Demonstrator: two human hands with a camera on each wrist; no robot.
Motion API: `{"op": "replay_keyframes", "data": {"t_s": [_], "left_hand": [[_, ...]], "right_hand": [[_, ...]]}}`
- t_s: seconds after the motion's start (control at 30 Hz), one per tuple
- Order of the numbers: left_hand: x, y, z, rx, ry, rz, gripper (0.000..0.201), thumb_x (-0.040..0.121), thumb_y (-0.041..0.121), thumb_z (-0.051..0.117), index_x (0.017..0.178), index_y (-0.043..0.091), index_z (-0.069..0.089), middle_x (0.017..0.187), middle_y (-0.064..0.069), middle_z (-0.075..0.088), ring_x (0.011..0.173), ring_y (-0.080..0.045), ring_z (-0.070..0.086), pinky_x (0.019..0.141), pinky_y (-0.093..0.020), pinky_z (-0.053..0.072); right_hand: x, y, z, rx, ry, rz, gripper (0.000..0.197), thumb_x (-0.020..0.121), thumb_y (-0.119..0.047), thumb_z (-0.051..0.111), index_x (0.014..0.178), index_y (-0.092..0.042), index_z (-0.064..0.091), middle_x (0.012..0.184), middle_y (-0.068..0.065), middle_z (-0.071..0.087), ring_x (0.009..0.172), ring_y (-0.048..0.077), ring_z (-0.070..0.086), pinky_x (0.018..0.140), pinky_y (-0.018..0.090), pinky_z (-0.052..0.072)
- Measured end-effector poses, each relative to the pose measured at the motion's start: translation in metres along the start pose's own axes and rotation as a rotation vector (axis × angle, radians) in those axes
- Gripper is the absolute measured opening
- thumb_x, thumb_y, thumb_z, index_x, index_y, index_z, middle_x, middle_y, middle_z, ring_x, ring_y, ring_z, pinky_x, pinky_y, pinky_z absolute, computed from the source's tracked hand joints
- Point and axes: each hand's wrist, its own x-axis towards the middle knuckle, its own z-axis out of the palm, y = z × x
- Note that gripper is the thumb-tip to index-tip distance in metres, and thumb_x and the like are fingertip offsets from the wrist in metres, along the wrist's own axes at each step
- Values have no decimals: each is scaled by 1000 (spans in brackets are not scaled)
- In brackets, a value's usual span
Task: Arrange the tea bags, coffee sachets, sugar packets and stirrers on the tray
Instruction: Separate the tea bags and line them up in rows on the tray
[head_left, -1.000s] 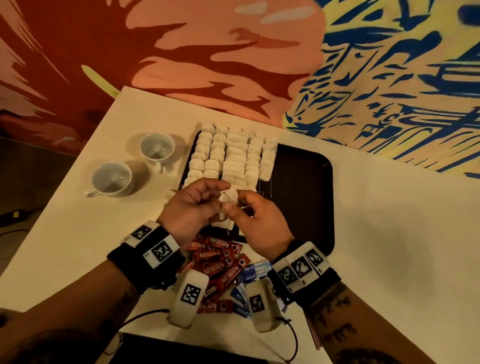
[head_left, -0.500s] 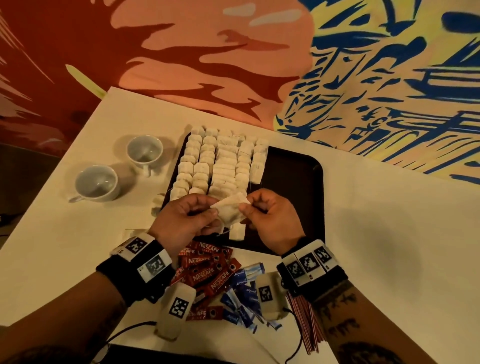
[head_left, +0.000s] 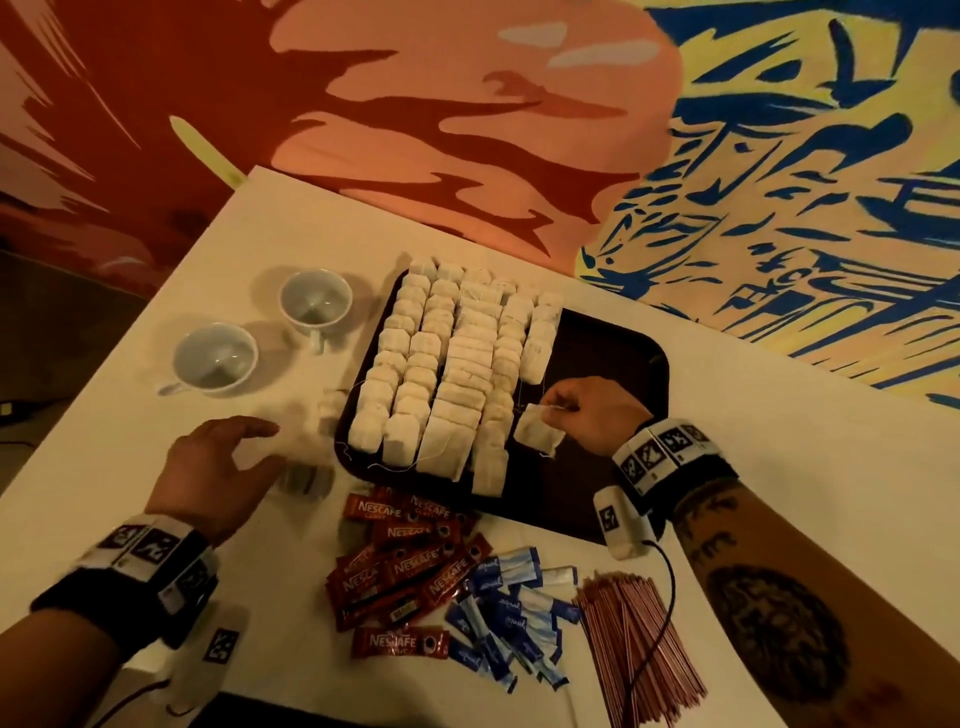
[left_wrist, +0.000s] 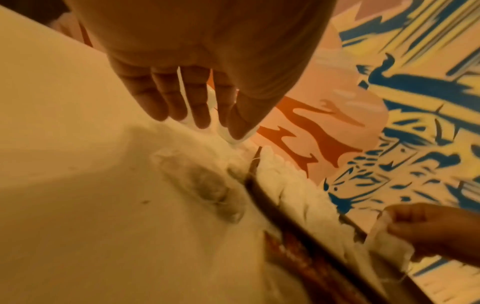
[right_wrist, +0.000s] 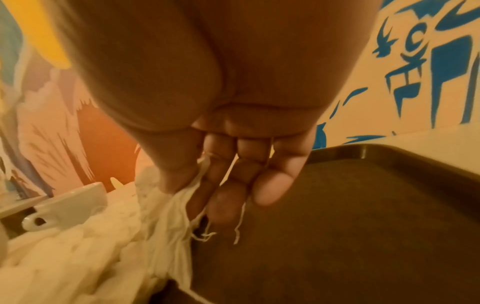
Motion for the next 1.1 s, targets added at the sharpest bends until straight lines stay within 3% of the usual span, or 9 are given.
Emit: {"op": "replay_keyframes", "data": {"t_s": [0.1, 0.23, 0.33, 0.53, 0.67, 0.77, 0.9, 1.0, 1.1], "left_hand": [[1, -21, 3, 182, -67, -13, 48, 75, 44, 79, 119, 40, 61, 143, -2, 50, 128, -36, 42, 110, -50, 34], [-5, -28, 11, 286, -176, 0, 66, 73, 40, 81, 133, 40, 53, 153, 0, 32, 132, -37, 33, 111, -49, 33], [-7, -28, 15, 323, -179, 28, 61, 77, 32, 79, 132, 39, 54, 150, -3, 31, 128, -37, 34, 110, -48, 34], [-8, -20, 13, 206, -154, 41, 41, 83, 23, 74, 121, 33, 63, 132, -5, 44, 123, -35, 44, 109, -47, 39], [-8, -21, 11, 192, -185, 38, 60, 77, 30, 79, 133, 31, 55, 136, -4, 42, 127, -33, 43, 109, -46, 39], [-9, -20, 14, 192, -217, 73, 69, 76, 39, 81, 137, 37, 50, 141, -1, 37, 131, -31, 38, 110, -44, 38], [-6, -16, 16, 266, -229, 136, 48, 82, 39, 74, 128, 39, 58, 127, 0, 44, 119, -29, 42, 103, -41, 41], [2, -14, 17, 297, -252, 168, 27, 89, 37, 66, 116, 32, 65, 108, 3, 49, 110, -28, 50, 94, -40, 45], [6, -12, 14, 288, -253, 152, 15, 94, 36, 59, 103, 25, 65, 99, 3, 51, 103, -26, 54, 85, -35, 43]], "right_hand": [[-2, -16, 15, 65, -47, -64, 20, 96, -36, 62, 109, -23, 71, 102, -8, 70, 97, 12, 65, 85, 29, 52], [-8, -48, 49, 149, -86, -154, 25, 94, -42, 64, 107, -22, 72, 103, -7, 72, 96, 10, 66, 88, 31, 54], [-7, -68, 72, 116, -101, -165, 24, 96, -38, 62, 111, -21, 70, 108, -4, 71, 99, 13, 64, 88, 30, 53], [7, -72, 89, 20, 6, -85, 18, 96, -34, 58, 108, -26, 69, 112, 1, 70, 102, 21, 64, 90, 37, 55], [9, -72, 90, -6, 33, -78, 20, 95, -34, 59, 110, -26, 71, 115, 0, 70, 105, 21, 64, 92, 37, 54], [7, -74, 93, -10, 34, -91, 21, 95, -33, 60, 111, -25, 72, 117, -1, 69, 107, 20, 63, 93, 37, 53], [2, -76, 95, 2, 85, -93, 29, 95, -32, 61, 122, -23, 65, 125, 1, 58, 113, 22, 58, 96, 35, 49], [-7, -74, 96, 55, 177, -75, 46, 95, -38, 60, 139, -26, 50, 138, -1, 44, 121, 20, 53, 102, 34, 46], [-20, -66, 97, 146, 254, -47, 49, 97, -37, 57, 142, -27, 45, 142, -3, 37, 122, 19, 52, 102, 31, 45]]}}
